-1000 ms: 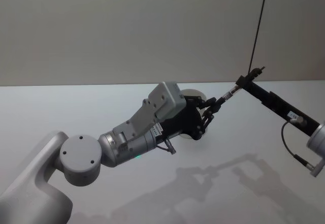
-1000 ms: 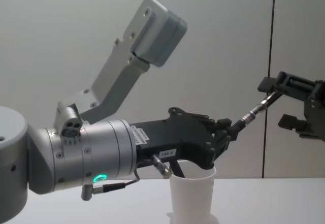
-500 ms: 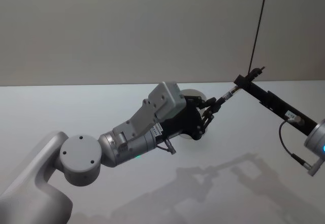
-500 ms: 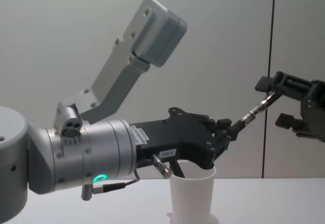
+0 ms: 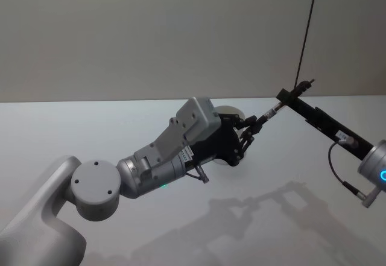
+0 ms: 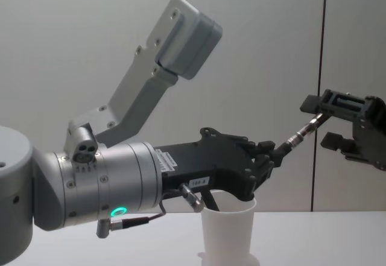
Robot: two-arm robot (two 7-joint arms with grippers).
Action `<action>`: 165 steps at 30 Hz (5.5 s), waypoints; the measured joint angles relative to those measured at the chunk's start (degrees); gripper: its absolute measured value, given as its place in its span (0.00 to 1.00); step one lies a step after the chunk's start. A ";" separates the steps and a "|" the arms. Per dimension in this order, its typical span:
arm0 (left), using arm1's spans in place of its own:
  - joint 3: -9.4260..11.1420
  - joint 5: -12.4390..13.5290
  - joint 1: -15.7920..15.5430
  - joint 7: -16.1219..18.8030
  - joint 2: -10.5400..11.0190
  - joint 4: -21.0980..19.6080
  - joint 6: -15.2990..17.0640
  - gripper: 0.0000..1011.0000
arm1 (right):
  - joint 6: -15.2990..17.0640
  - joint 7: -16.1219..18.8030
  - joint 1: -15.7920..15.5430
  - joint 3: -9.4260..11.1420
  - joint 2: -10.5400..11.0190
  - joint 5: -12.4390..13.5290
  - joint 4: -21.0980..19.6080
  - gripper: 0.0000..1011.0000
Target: Place the pen into the pen holder.
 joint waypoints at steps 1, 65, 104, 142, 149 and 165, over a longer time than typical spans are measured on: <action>0.00 0.00 0.00 0.00 0.00 0.00 0.00 0.12 | -0.04 -0.04 0.03 -0.06 0.00 0.06 0.03 0.81; 0.00 0.06 0.00 0.00 0.00 0.00 0.08 0.86 | -6.20 0.90 2.69 -2.81 2.02 3.21 0.98 0.13; 0.00 0.00 0.00 0.00 0.00 0.00 0.00 0.99 | -20.79 19.46 13.93 -4.78 3.84 -15.92 15.28 0.13; 0.00 0.00 0.00 0.00 0.00 -0.01 0.00 0.99 | -28.79 31.91 33.50 -10.16 -1.36 -29.95 45.97 0.13; 0.00 0.00 0.00 0.00 0.00 0.00 0.00 0.99 | -30.38 31.97 35.98 -11.44 -2.60 -30.70 50.64 0.13; 0.00 0.00 0.00 0.00 0.00 -0.01 0.00 0.99 | -33.57 31.29 39.13 -13.65 -4.39 -32.35 57.41 0.13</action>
